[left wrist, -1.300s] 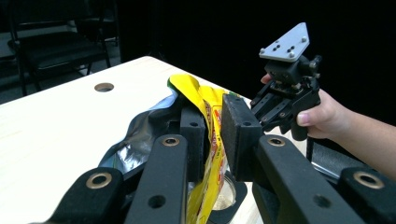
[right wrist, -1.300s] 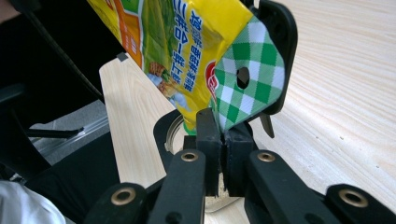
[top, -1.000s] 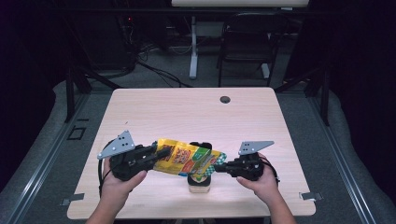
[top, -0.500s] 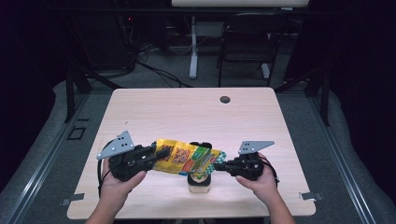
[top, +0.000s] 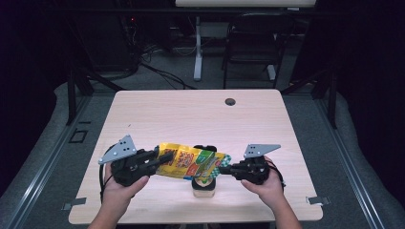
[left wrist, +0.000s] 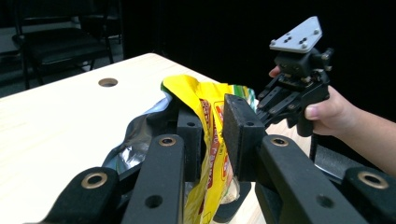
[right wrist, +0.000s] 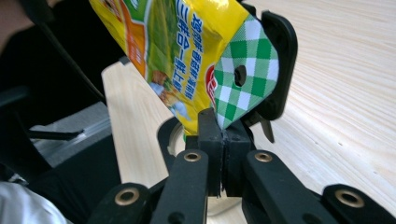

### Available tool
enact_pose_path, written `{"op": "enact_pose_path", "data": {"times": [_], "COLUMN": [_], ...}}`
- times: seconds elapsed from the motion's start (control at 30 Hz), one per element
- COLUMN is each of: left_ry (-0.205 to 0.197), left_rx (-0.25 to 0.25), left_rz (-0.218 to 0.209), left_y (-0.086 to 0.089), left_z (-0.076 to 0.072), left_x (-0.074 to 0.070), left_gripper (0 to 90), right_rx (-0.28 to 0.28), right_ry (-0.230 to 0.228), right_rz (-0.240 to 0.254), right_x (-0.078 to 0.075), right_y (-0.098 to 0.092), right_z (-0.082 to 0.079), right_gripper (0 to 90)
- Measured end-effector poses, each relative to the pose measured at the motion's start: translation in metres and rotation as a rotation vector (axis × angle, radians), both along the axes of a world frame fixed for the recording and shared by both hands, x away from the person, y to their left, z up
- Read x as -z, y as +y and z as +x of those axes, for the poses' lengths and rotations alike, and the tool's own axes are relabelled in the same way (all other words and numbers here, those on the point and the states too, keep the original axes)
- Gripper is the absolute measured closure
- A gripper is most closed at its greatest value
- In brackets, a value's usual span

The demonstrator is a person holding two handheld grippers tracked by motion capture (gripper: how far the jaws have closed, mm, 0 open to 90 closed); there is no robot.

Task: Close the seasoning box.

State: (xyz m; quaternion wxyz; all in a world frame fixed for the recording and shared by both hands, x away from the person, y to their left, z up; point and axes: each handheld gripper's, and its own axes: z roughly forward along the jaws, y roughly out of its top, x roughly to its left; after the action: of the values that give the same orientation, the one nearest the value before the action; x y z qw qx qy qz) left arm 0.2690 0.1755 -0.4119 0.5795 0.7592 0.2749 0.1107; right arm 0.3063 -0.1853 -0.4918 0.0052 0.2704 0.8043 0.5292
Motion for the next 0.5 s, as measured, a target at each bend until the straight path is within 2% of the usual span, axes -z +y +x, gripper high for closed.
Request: {"op": "enact_pose_path", "data": {"times": [0.07, 0.23, 0.37, 0.5], "left_ry": [0.006, -0.001, 0.006, 0.008], "left_rx": [-0.002, -0.005, -0.008, -0.011], "left_rz": [0.006, 0.011, 0.021, 0.013], "left_y": [0.0017, 0.0031, 0.0064, 0.0087], "left_z": [0.0000, -0.0006, -0.0010, -0.0013], "left_x": [0.0012, 0.0019, 0.0039, 0.0065], "left_gripper": [77.1, 76.6, 76.6, 76.6], "right_rx": [0.001, 0.006, 0.006, 0.003], "right_ry": [0.000, -0.014, -0.010, -0.016], "right_rz": [0.016, 0.008, 0.036, 0.037], "right_x": [-0.0006, -0.0013, -0.0029, -0.0033], "right_y": [-0.0015, 0.0004, -0.0001, 0.0005], "right_z": [0.0000, -0.0009, -0.0015, -0.0017], "right_gripper": [89.0, 89.1, 89.0, 88.8]}}
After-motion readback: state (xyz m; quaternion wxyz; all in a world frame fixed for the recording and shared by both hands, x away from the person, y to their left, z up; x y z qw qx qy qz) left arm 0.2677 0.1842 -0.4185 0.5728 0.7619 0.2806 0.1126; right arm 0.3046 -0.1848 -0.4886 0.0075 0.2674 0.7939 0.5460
